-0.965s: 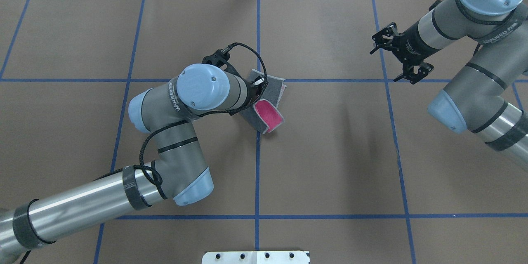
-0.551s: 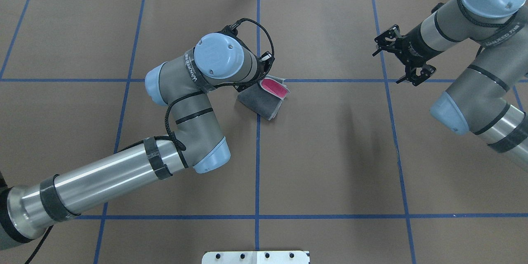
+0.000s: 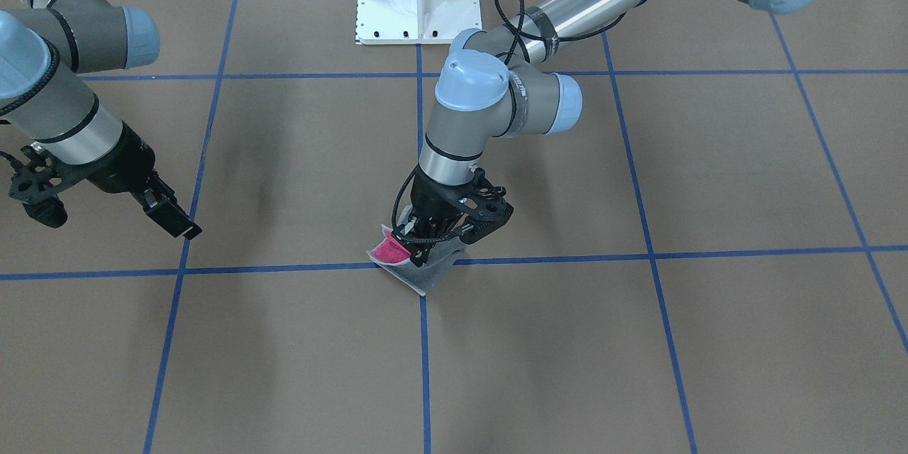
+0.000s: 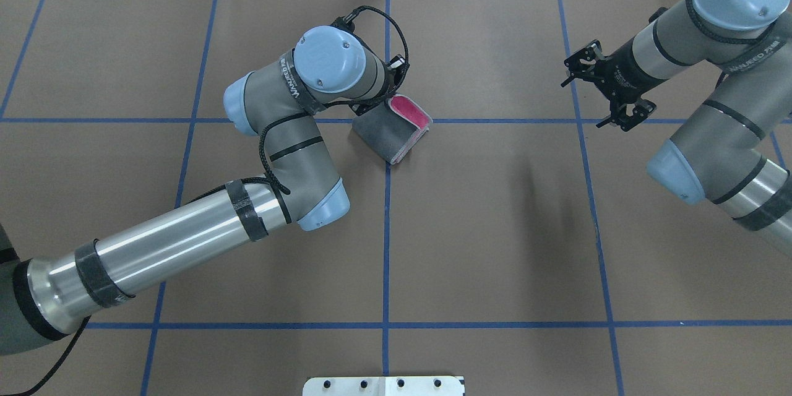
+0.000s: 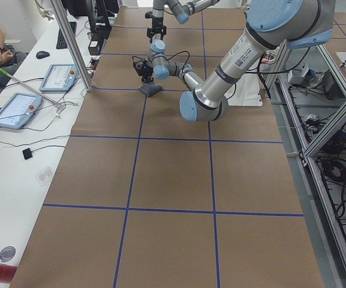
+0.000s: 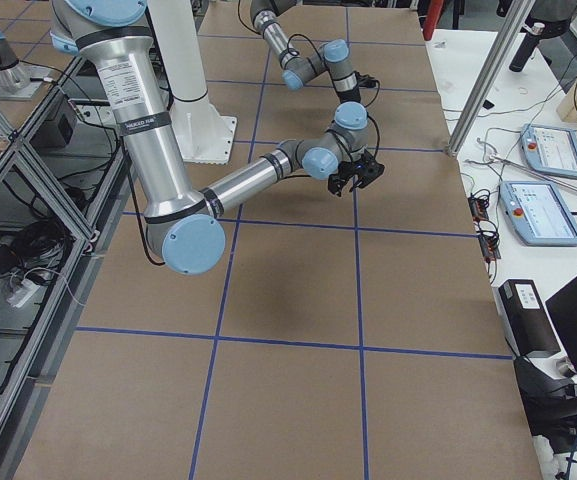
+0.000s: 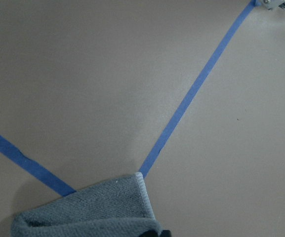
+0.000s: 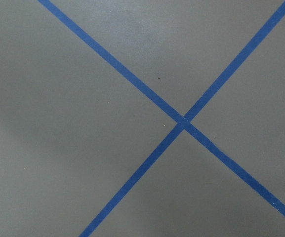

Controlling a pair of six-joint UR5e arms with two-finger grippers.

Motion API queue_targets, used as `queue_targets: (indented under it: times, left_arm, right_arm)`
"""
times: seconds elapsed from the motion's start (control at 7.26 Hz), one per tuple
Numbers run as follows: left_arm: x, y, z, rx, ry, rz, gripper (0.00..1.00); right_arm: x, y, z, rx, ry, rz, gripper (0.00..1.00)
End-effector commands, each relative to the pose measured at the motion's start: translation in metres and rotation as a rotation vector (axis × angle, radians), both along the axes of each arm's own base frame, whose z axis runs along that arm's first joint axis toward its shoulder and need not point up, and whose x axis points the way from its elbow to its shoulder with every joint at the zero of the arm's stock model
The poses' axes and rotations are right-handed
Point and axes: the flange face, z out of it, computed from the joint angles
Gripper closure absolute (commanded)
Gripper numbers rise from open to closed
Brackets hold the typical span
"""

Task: Fold towel twice with both arms
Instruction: 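Lift the near end and fold it over toward the far end, then press the folded towel flat with the left gripper and adjust it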

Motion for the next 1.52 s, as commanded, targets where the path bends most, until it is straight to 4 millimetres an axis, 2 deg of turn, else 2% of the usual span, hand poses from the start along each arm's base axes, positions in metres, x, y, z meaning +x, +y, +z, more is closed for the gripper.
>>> queue_targets:
  times: [0.0, 0.14, 0.28, 0.69, 0.96, 1.1, 1.24, 1.38]
  left_arm:
    - [0.005, -0.01, 0.007, 0.014, 0.008, -0.005, 1.0]
    - [0.01, -0.013, 0.016, 0.026, 0.009, -0.002, 0.43]
    - [0.011, -0.014, 0.015, 0.058, -0.005, 0.014, 0.0]
    - [-0.001, -0.027, 0.008, 0.068, 0.006, -0.007, 0.0]
    - [-0.003, -0.029, 0.004, 0.071, 0.009, -0.01, 0.0]
    - [-0.004, -0.028, 0.003, 0.073, 0.012, -0.01, 0.0]
    - [-0.003, -0.026, 0.004, 0.07, 0.012, -0.006, 0.0]
    - [0.0, -0.023, 0.009, 0.067, 0.009, -0.004, 0.0]
  right_arm:
    - [0.0, 0.0, 0.0, 0.001, 0.0, 0.0, 0.0]
    - [0.001, 0.001, -0.002, 0.002, -0.002, 0.001, 0.0]
    - [0.001, 0.002, -0.004, 0.006, -0.004, 0.002, 0.0]
    - [0.001, 0.002, -0.005, 0.008, -0.006, 0.004, 0.0]
    - [-0.006, 0.002, -0.01, 0.015, -0.005, 0.002, 0.0]
    - [-0.024, 0.008, -0.015, 0.019, -0.007, -0.023, 0.0]
    - [-0.047, 0.014, -0.03, 0.05, -0.009, -0.04, 0.0]
    - [-0.053, 0.014, -0.037, 0.061, -0.007, -0.031, 0.0]
